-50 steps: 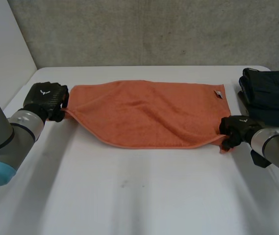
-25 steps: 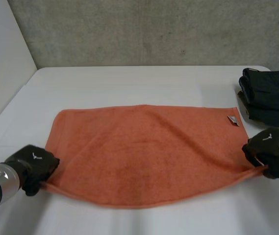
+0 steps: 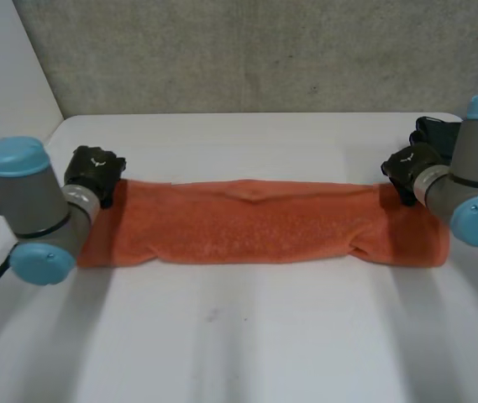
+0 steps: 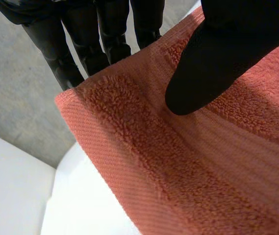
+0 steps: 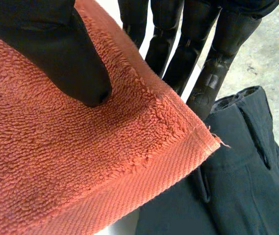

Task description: Fold the laundry.

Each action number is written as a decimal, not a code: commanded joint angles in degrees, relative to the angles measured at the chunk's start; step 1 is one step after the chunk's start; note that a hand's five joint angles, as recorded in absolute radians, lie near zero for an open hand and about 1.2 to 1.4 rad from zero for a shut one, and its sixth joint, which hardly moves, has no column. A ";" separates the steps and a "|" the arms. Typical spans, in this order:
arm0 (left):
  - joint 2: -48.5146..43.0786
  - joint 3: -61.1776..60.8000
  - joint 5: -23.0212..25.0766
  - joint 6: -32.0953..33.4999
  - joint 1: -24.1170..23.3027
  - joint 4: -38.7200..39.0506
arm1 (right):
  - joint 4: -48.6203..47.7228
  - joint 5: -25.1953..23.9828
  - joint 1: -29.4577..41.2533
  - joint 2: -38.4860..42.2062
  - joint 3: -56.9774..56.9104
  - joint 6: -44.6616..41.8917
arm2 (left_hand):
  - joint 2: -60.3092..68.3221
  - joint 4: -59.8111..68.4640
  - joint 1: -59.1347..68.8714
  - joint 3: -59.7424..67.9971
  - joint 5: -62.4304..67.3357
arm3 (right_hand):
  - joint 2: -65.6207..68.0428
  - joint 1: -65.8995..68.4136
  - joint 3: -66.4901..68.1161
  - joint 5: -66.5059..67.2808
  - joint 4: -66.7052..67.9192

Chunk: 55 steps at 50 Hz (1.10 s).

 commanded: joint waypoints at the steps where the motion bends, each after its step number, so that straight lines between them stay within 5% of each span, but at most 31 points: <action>1: -9.94 10.89 -1.07 1.77 -1.69 6.74 | -6.62 3.88 1.52 8.19 -9.32 -0.13 | 11.12 11.07 14.19 11.50 14.20 | 12.59 22.98 12.25 12.72 11.87; 8: -14.43 16.18 -1.07 3.35 -1.78 7.00 | -13.05 4.85 1.52 11.36 -12.49 -0.22 | 11.12 11.07 14.19 11.50 14.20 | 12.59 22.98 12.25 12.72 11.87; 9: -14.52 16.10 -0.98 3.44 -1.78 7.09 | -13.05 5.03 1.61 11.88 -13.11 -0.22 | 6.98 6.93 10.05 7.36 10.06 | -0.34 10.05 -0.68 -0.21 -1.06; 10: -14.52 15.83 -0.90 3.36 -1.95 7.18 | -12.96 5.29 1.78 12.32 -13.81 -0.05 | -22.71 -22.76 -19.63 -22.32 -19.62 | -47.26 -36.88 -47.61 -47.13 -47.99; 11: -14.43 15.57 -0.98 3.44 -2.13 7.27 | -12.87 5.64 2.05 12.24 -13.91 0.04 | -40.32 -40.37 -37.25 -39.94 -37.24 | -57.41 -47.02 -57.75 -57.28 -58.13; 12: -14.17 15.31 -0.98 3.44 -2.39 7.35 | -12.78 6.69 2.83 11.80 -13.99 0.48 | -58.65 -58.70 -55.58 -58.27 -55.57 | -57.41 -47.02 -57.75 -57.28 -58.13; 20: -5.30 7.23 -0.98 3.00 -4.24 7.35 | -11.03 7.93 3.63 -1.89 -3.90 7.24 | -58.88 -58.93 -55.81 -58.50 -55.80 | -57.41 -47.02 -57.75 -57.28 -58.13; 28: 7.17 -6.55 -0.54 0.47 -4.06 6.83 | -6.38 -1.63 -1.45 -17.54 16.29 14.53 | -58.88 -58.93 -55.81 -58.50 -55.80 | -57.41 -47.02 -57.75 -57.28 -58.13; 40: 12.64 -16.07 0.07 -7.63 -3.01 6.92 | -7.24 -8.42 -7.70 -18.00 31.00 17.62 | -58.88 -58.93 -55.81 -58.50 -55.80 | -49.26 -38.87 -49.60 -49.13 -49.98; 49: 12.55 -16.69 0.07 -7.81 -1.78 6.92 | -12.34 -7.98 -8.23 -11.85 30.57 16.74 | -58.88 -58.93 -55.81 -58.50 -55.80 | -29.76 -19.38 -30.11 -29.63 -30.49; 52: 12.55 -16.69 0.07 -7.89 -1.78 6.92 | -12.61 -7.63 -8.23 -10.00 29.34 16.48 | -58.88 -58.93 -55.81 -58.50 -55.80 | -12.63 -2.25 -12.98 -12.50 -13.36; 54: 12.55 -16.86 0.07 -7.89 -1.86 6.92 | -12.78 -7.45 -8.32 -9.38 28.55 16.48 | -58.88 -58.93 -55.81 -58.50 -55.80 | 12.51 22.90 12.17 12.64 11.79; 55: 12.64 -16.95 0.07 -7.89 -1.86 6.92 | -12.87 -7.28 -8.50 -9.38 28.54 16.48 | -58.88 -58.93 -55.81 -58.50 -55.80 | 12.59 22.98 12.25 12.72 11.87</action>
